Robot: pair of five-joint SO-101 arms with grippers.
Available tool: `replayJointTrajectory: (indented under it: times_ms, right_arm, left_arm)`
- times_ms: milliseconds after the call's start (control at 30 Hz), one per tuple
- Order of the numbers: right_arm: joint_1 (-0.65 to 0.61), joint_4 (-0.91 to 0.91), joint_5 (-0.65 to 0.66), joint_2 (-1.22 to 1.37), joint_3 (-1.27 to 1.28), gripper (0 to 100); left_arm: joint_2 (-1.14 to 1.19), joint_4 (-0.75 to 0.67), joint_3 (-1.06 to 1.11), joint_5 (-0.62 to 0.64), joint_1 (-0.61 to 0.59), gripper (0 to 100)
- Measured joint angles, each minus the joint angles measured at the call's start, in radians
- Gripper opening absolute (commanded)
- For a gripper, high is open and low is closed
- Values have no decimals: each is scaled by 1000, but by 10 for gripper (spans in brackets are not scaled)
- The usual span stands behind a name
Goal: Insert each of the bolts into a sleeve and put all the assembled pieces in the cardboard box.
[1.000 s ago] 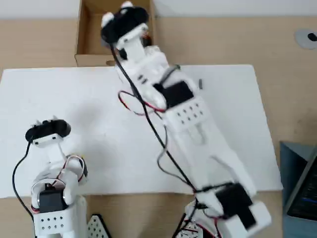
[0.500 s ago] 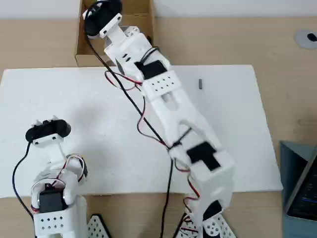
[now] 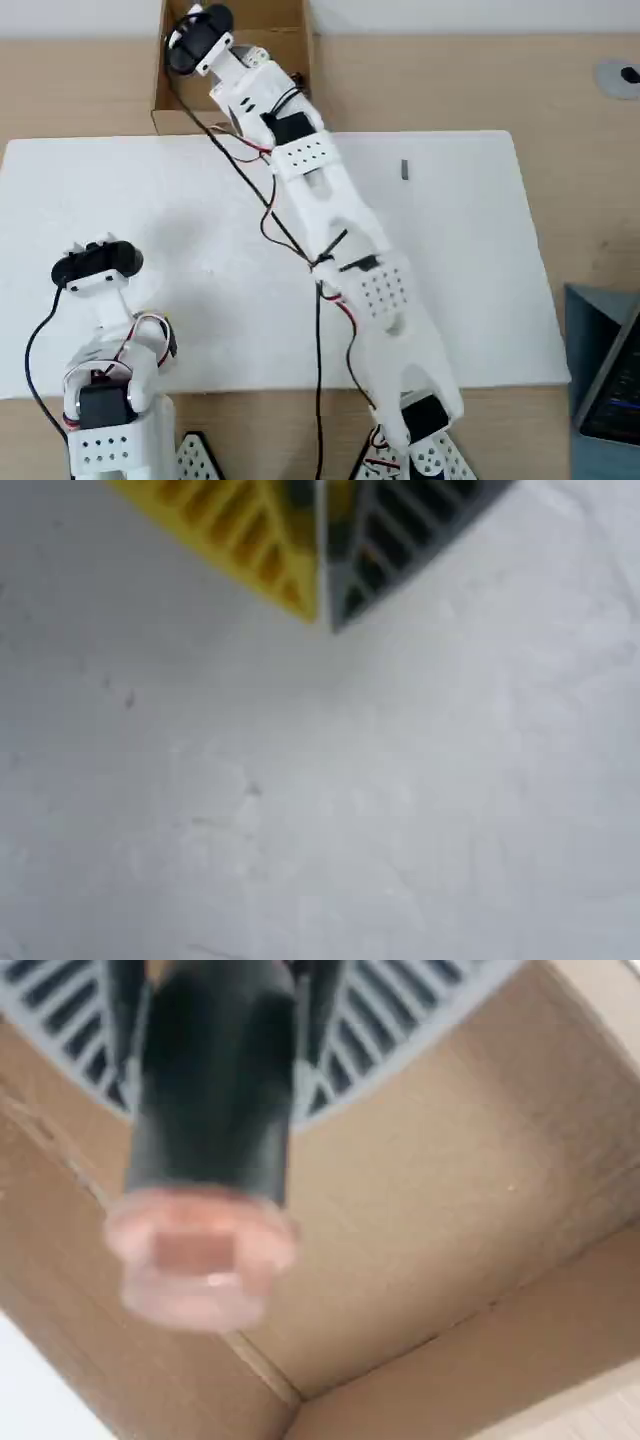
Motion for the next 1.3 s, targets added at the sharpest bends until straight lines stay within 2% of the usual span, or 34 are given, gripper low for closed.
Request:
replayJointTrajectory:
  times_ms: [367,600,1033,1300]
  right_arm:
    - [-6,57,18,98,-94,16]
    - [-15,149,18,98,-94,172]
    - [-26,166,18,97,-187,171]
    - [-32,322,18,97,-342,170]
  left_arm:
    - [0,0,0,0,0,3]
    - [0,0,0,0,0,3]
    - [0,0,0,0,0,3]
    - [0,0,0,0,0,3]
